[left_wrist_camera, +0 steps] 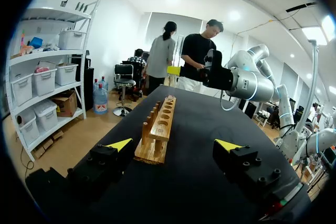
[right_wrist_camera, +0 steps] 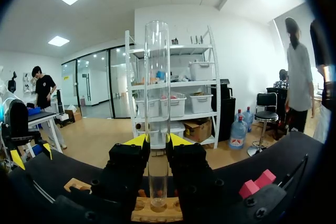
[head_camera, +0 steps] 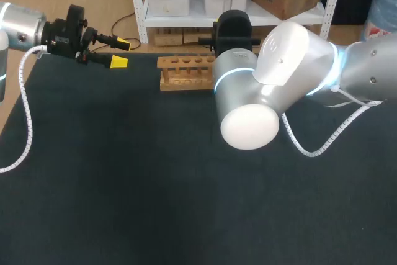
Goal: Grasp the test tube, adjust it, and insert it.
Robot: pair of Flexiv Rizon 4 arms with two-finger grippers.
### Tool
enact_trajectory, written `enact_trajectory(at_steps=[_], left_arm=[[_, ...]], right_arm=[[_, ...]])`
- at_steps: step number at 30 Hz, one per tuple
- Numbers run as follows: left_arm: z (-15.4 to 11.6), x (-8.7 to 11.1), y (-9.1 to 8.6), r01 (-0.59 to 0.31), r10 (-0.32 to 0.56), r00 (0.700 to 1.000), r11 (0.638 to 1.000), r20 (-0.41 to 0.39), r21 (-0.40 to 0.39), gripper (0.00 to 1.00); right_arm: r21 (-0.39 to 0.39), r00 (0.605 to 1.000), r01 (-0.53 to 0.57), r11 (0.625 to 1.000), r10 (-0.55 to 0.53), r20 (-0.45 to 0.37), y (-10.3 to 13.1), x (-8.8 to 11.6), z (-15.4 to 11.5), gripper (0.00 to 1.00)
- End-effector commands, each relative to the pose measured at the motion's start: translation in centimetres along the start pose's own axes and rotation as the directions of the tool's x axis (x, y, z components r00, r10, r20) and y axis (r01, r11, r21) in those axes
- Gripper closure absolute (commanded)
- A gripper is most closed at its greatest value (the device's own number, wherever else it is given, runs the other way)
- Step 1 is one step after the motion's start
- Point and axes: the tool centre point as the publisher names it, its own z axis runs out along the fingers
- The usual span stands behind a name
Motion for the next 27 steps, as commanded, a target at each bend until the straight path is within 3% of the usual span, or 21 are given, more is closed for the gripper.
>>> enact_trajectory(at_steps=[1, 27], left_arm=[[0.0, 0.1, 0.0, -0.001, 0.001, 1.000, 1.000, 0.000, 0.001, 0.00], [0.0, 0.1, 0.0, -0.001, 0.001, 1.000, 1.000, 0.000, 0.001, 0.00]], right_arm=[[-0.012, 1.000, -0.004, 1.000, 0.004, 0.000, -0.2, 0.3, 0.4, 1.00], [-0.025, 1.000, -0.014, 1.000, 0.013, -0.027, -0.1, 1.7, 0.8, 1.00]])
